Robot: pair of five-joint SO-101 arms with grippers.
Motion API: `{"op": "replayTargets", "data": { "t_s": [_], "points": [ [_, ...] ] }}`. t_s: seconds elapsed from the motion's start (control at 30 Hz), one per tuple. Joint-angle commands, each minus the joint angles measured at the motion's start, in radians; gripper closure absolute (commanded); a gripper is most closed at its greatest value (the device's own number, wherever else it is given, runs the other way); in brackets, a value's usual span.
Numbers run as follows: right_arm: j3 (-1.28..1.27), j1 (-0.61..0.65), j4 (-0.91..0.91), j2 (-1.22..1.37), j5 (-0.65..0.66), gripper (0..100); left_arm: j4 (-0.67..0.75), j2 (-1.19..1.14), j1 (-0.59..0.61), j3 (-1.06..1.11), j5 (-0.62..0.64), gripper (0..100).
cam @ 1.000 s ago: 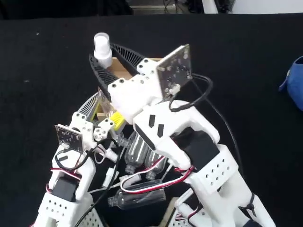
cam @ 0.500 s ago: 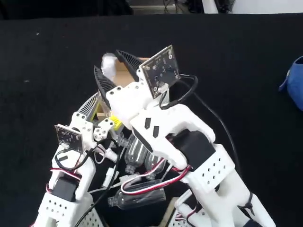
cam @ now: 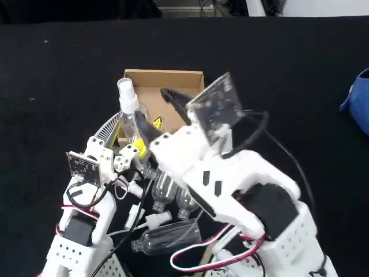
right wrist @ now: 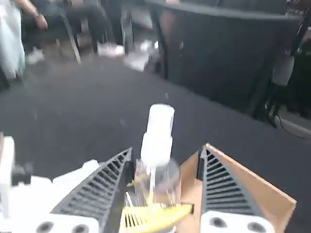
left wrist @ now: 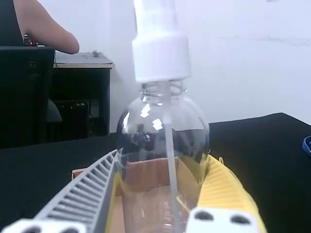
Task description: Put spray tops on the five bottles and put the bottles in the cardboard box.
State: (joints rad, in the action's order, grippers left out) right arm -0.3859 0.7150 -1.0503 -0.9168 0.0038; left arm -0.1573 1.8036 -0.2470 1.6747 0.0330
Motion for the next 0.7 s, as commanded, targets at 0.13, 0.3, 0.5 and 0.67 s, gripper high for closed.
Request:
{"op": "replayTargets", "data": {
  "t_s": [0.13, 0.3, 0.5, 0.67],
  "points": [
    [-0.199, -0.021, 0.098, -0.041, 0.034, 81.4, -0.006, 0.017, -0.041, 0.024, 0.009, 97],
    [-0.255, -0.020, 0.046, -0.153, 0.035, 81.4, -0.008, 0.017, -0.130, 0.024, 0.009, 97],
    [-0.414, -0.025, 0.140, -0.237, 0.043, 73.9, -0.009, 0.015, -0.147, 0.024, 0.009, 97],
    [-0.449, -0.026, 0.158, -0.240, 0.038, 67.8, -0.009, 0.017, -0.156, 0.024, 0.009, 97]
  ]
}}
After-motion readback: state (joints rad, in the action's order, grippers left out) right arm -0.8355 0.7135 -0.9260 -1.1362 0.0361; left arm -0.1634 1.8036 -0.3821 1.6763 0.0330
